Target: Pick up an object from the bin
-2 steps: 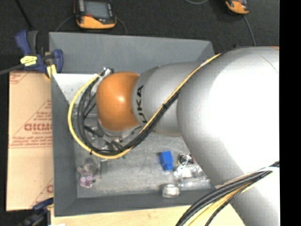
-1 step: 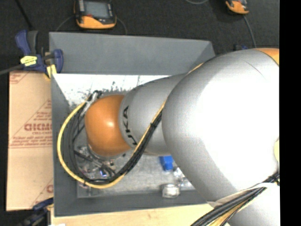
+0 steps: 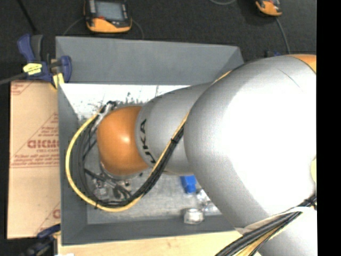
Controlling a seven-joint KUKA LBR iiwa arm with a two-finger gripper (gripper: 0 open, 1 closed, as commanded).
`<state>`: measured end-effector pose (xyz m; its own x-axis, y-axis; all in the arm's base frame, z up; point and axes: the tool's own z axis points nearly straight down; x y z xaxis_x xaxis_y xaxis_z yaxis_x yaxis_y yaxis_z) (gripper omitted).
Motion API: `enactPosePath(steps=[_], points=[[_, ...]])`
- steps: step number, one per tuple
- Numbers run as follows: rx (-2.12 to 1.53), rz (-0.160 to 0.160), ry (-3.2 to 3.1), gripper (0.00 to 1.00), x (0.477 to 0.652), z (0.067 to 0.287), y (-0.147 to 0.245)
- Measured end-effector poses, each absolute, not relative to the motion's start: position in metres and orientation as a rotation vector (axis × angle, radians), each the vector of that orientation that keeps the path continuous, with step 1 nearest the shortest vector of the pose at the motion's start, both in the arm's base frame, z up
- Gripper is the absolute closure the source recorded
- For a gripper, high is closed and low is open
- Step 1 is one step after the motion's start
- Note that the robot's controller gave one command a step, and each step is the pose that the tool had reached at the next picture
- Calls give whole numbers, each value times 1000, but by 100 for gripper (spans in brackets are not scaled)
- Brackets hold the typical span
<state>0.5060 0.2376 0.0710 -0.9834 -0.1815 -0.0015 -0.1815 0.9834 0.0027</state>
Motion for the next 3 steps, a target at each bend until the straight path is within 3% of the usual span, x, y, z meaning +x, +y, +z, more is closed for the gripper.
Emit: enactPosePath(steps=[1,2,3], points=[[-284,4,3127,0,506,71,237],[-281,4,3128,100,506,71,237],[-279,5,3128,0,506,71,237]])
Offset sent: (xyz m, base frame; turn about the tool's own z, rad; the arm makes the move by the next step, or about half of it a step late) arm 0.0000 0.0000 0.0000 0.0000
